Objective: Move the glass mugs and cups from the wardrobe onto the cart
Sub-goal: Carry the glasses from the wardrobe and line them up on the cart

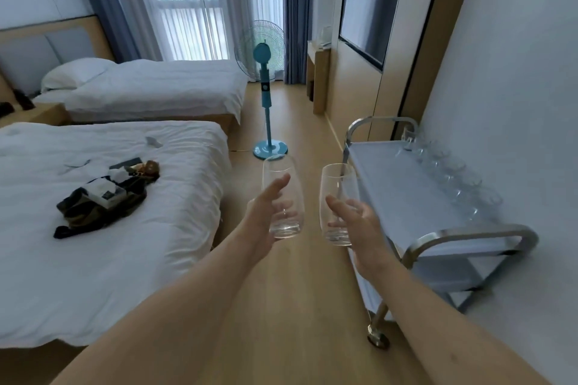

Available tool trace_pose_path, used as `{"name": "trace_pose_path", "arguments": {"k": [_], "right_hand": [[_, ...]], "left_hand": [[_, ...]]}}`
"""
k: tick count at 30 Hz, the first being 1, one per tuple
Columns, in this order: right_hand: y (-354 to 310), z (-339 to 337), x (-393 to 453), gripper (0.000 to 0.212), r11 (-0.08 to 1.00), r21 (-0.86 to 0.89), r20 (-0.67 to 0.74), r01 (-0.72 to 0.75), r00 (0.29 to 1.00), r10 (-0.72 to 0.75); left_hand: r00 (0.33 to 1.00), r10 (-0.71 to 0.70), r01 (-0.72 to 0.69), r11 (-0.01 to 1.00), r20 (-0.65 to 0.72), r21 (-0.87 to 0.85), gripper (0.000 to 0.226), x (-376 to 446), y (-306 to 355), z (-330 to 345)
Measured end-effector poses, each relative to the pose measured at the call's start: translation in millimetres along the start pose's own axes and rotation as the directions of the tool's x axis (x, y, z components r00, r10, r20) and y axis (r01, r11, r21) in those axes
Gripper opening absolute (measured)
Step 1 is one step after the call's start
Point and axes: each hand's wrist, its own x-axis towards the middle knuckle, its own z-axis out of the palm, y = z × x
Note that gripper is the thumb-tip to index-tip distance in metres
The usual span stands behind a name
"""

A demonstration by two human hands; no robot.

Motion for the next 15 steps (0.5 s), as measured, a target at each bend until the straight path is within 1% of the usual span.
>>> {"name": "trace_pose_path", "arguments": {"k": [5, 8, 10, 15], "right_hand": [[9, 20, 41, 0.089, 0.999, -0.032, -0.032, -0.019, 0.999, 0.018], [17, 28, 61, 0.09, 0.998, -0.032, -0.039, -0.062, 0.997, 0.061], [21, 34, 75, 0.095, 0.996, -0.038, -0.054, -0.082, 0.995, 0.08], [21, 42, 120, 0.1, 0.991, -0.058, -0.062, -0.118, 0.992, 0.114]], "left_hand": [[0.996, -0.058, 0.061, 0.998, 0.069, -0.03, 0.084, 51, 12, -17], [0.988, -0.091, 0.095, 0.995, 0.122, -0.023, 0.085, 77, 14, -29], [0.984, -0.098, 0.103, 0.994, 0.151, -0.026, 0.08, 93, 15, -36], [0.989, -0.134, 0.137, 0.989, 0.059, -0.046, 0.08, 135, 18, -42]]}}
